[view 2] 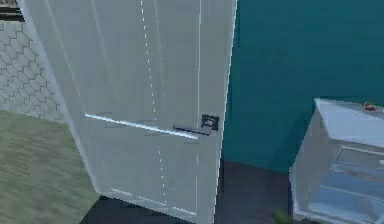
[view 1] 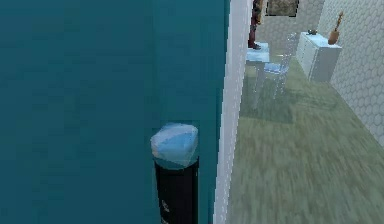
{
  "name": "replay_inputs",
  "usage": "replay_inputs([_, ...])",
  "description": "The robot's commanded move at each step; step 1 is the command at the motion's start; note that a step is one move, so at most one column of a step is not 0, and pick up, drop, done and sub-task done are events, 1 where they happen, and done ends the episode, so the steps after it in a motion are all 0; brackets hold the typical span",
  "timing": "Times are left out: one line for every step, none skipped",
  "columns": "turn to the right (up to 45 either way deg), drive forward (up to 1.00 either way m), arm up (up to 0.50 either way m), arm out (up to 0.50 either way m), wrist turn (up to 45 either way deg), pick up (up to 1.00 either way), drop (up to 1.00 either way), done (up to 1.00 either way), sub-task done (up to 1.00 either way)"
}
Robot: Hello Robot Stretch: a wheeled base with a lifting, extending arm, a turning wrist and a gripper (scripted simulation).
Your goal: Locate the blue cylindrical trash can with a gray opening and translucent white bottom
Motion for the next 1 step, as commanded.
replay_inputs([0.0, 0.00, 0.00, 0.00, 0.0, 0.00, 0.00, 1.00, 0.00])
